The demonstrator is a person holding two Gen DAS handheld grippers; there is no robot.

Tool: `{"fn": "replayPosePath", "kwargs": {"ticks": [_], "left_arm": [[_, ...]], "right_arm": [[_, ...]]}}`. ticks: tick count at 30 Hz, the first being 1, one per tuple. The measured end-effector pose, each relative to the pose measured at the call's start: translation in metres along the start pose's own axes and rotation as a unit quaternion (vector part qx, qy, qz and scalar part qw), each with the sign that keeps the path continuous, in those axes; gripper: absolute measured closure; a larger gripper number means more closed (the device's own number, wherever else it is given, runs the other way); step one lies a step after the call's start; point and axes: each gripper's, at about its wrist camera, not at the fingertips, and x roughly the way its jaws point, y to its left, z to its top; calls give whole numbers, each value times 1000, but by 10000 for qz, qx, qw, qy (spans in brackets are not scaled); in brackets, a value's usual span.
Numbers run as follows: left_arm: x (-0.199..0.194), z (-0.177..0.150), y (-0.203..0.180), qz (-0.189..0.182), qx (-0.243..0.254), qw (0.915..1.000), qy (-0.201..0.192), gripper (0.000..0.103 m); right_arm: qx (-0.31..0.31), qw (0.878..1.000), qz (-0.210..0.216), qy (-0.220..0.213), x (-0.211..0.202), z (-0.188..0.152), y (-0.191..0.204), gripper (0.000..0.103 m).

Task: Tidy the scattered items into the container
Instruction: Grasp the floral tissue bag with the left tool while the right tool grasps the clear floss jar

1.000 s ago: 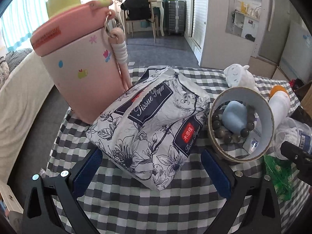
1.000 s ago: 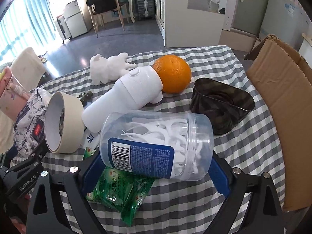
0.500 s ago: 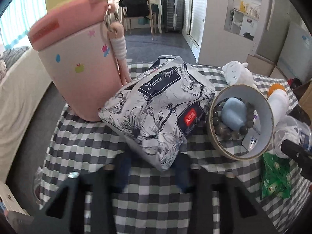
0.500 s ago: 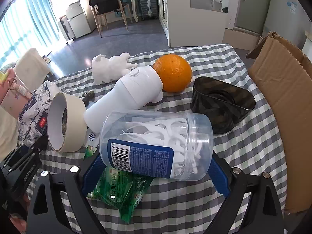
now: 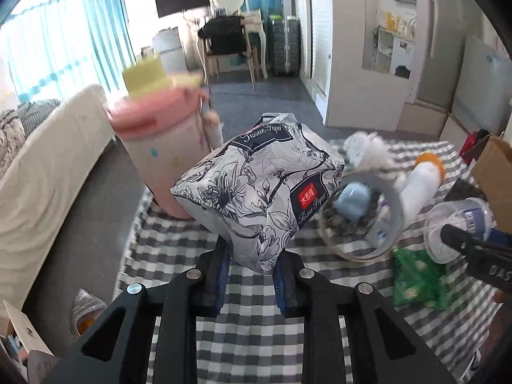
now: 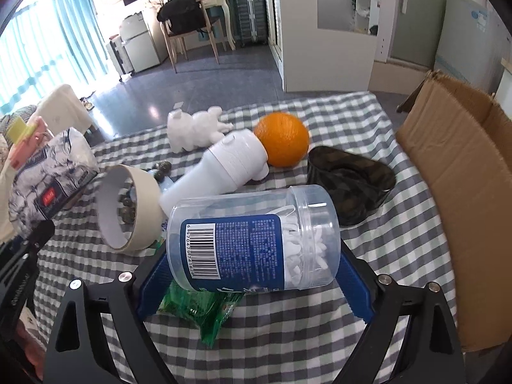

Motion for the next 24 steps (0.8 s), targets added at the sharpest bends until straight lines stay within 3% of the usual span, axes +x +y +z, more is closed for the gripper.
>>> {"fn": "replayPosePath", "kwargs": {"ticks": [8, 9, 10, 19, 21, 23, 24], "left_arm": [[-52, 13, -23, -116, 195, 9982, -558, 80], [-56, 16, -28, -132, 233, 9977, -624, 82], [-60, 18, -32, -155, 264, 9973, -667, 96], [-70, 18, -60, -200, 340, 9961, -787, 93], [-61, 16, -59, -152, 276, 9972, -675, 70], [-50, 12, -54, 150, 90, 9979, -619, 0], [-47, 10, -50, 273, 3, 9975, -651, 0]], "right_arm": [[-10, 9990, 57, -433, -43, -3, -14, 13], [5, 9988, 64, -479, -48, -4, -17, 13], [22, 9986, 68, -531, -53, -4, -20, 13], [188, 9973, 100, -699, -78, -12, -49, 13], [212, 9973, 121, -694, -80, -13, -53, 13], [232, 9972, 130, -701, -80, -14, -58, 13], [240, 9972, 138, -702, -80, -15, -60, 13]]}}
